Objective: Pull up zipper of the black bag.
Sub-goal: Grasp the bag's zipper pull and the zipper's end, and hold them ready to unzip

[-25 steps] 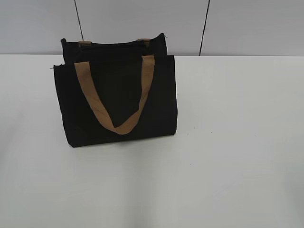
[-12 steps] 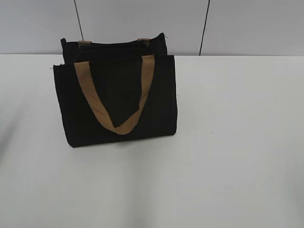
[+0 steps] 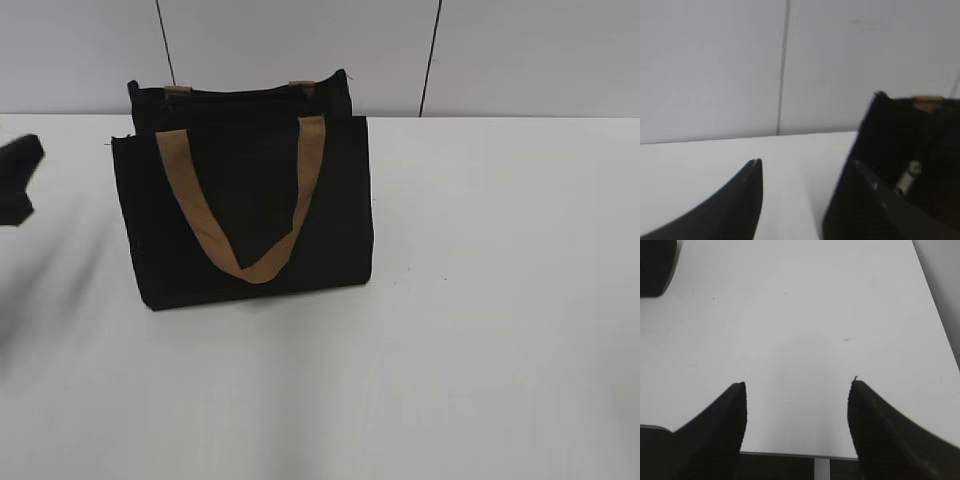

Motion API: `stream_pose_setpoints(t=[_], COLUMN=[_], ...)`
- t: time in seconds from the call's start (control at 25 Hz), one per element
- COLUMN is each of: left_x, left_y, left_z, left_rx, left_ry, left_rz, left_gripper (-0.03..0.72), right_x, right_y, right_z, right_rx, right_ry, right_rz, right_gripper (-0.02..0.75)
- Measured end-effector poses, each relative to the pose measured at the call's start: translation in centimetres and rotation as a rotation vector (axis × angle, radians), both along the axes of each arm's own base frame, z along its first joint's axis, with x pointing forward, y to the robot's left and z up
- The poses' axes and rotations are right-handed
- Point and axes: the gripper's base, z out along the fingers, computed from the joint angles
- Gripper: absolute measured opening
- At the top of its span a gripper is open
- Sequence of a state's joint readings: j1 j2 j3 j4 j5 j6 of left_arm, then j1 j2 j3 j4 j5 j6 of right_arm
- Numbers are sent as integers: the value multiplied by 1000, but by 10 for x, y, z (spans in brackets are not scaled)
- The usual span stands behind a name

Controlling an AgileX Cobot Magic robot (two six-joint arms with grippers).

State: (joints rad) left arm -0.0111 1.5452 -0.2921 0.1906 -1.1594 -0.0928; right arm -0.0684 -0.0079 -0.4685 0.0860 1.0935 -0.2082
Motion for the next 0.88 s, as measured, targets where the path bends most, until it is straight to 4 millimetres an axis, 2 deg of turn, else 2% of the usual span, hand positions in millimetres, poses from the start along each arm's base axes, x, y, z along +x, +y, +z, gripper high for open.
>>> stream_pose_setpoints(t=[0.16, 0.36, 0.48, 0.68, 0.88], left_x=[1, 7, 16, 41, 54], left_y=[-8, 4, 4, 4, 3], left_z=[-26, -49, -57, -68, -78], left_rx=[34, 63, 58, -72, -80], left_ry=[82, 169, 194, 252, 276], left_rz=[-173, -291, -389, -441, -502], left_gripper=[406, 406, 406, 406, 406], right_x=[0, 0, 0, 0, 0], right_y=[0, 0, 0, 0, 0], right_z=[0, 0, 0, 0, 0], right_rx=[0, 0, 0, 1, 1], right_ry=[0, 0, 0, 0, 0], right_rz=[0, 0, 0, 1, 1], right_gripper=[484, 484, 484, 484, 484])
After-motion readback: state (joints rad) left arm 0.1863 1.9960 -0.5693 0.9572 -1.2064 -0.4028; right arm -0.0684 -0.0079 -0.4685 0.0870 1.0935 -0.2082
